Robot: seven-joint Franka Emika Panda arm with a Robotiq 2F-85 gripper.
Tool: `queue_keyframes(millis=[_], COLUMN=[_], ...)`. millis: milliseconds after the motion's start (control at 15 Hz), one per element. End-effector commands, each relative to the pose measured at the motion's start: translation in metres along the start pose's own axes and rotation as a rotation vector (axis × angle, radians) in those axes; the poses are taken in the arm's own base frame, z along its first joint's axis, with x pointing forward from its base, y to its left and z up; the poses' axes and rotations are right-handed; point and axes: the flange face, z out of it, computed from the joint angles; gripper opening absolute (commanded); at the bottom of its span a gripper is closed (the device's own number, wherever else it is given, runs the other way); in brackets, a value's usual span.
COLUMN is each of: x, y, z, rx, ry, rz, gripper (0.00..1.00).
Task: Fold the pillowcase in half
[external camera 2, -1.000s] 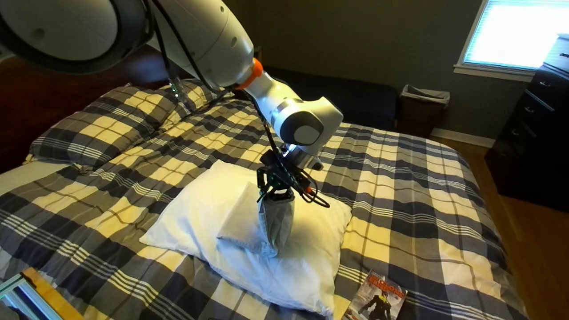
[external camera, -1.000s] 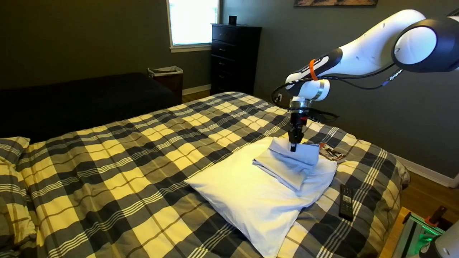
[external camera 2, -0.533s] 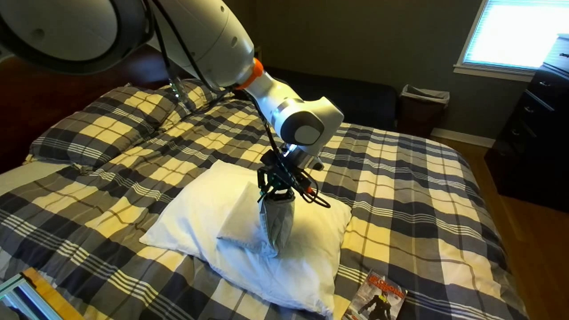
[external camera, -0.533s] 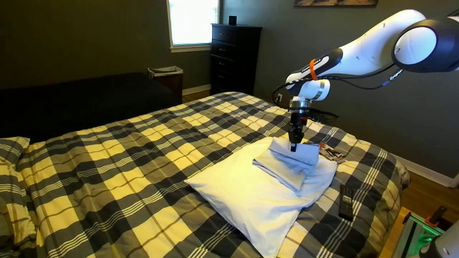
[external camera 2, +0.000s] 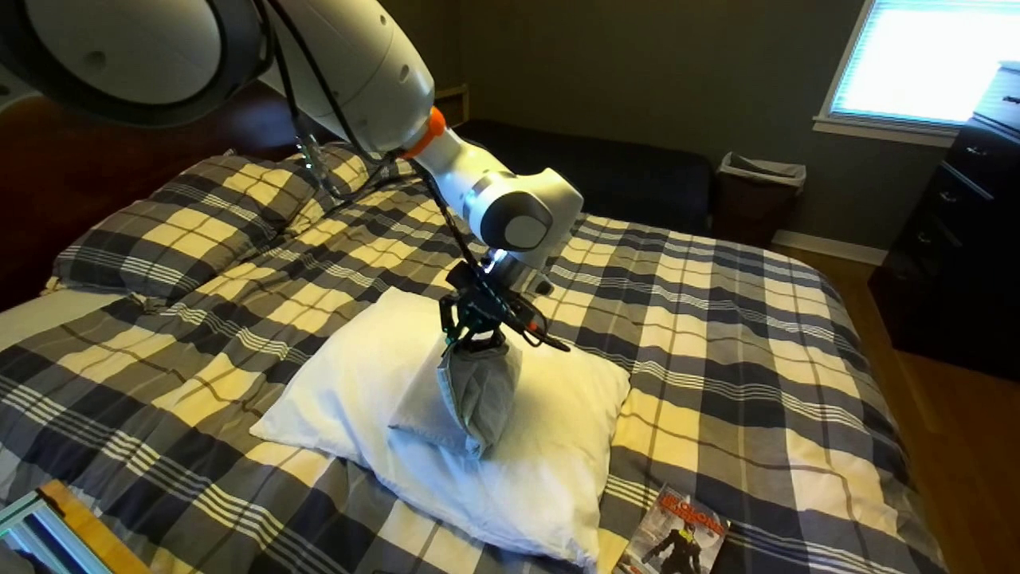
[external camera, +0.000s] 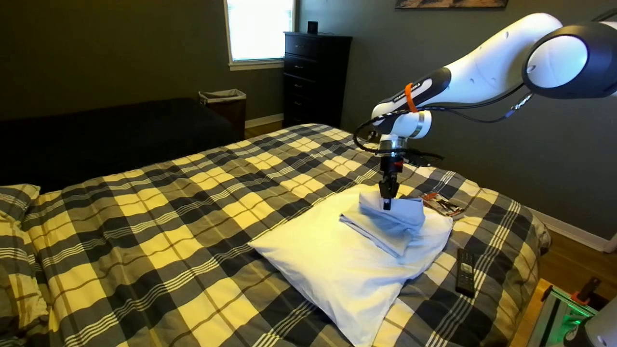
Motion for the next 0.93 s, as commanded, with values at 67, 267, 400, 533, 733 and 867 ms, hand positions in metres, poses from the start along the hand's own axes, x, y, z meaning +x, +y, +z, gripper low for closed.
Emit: queue_keyframes(millis=[67, 267, 400, 533, 733, 867], x=[0.003, 0.007, 0.010, 0.014, 0.019, 0.020], y=[-0.024, -0.036, -0.041, -0.044, -0.049, -0.054], z=[0.023, 0.036, 0.040, 0.042, 0.046, 0.047], rx=[-0.050, -0.047, -0.056, -0.071, -0.088, -0.091], ry=[-0.039, -0.056, -0.052, -0.036, -0.035, -0.040], rz=[0.002, -0.009, -0.014, -0.016, -0.020, -0.032], gripper=[0.01, 0.01, 0.01, 0.01, 0.01, 0.01])
